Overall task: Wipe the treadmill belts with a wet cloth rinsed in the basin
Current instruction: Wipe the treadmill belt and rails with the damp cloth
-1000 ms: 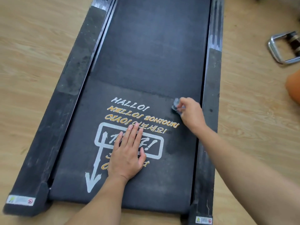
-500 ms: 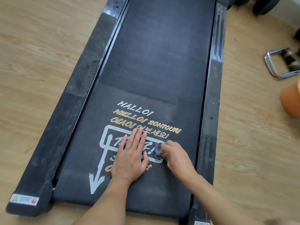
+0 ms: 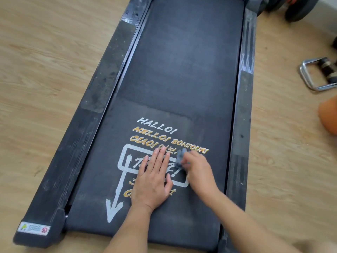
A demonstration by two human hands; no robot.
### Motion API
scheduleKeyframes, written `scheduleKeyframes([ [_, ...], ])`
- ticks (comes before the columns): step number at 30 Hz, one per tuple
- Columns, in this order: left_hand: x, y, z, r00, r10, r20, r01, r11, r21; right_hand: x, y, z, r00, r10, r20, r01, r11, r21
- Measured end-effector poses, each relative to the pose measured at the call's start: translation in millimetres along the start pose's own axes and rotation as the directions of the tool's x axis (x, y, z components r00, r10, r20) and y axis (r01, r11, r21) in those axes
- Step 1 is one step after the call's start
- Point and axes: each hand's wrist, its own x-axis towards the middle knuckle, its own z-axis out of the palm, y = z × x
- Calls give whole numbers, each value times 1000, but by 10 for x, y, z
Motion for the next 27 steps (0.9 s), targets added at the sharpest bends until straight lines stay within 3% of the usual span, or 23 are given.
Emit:
scheduleKeyframes([
  [4,-5,6,1,1000,4,3,-4,1000,-16,-364,-66,35,996,-18,90,17,1000,9],
  [9,19,11,-25,1000,2,-7,-2,1000,-26,1026,-11,-274,983,105,-152,-98,994,50],
  [13,4,0,-42,1000,6,-3,-6,999,-31,1705,8,-471,977,123,-172,-122,992,16],
  [17,-6,2,-23,1000,1,-11,-1,1000,-23,1087,-42,-253,987,61,-148,-61,998,2],
  [22,13,0,-23,1000,5,-18,-5,1000,-21,-384,-227,127,999,-5,43,3,999,50],
  [25,6,1,-18,1000,7,-22,-8,999,-32,-213,-223,75,998,2,67,-5,999,38],
  [27,12,5,-27,1000,5,-19,-5,999,-32,238,-202,-2,1000,5,-16,-5,999,46],
])
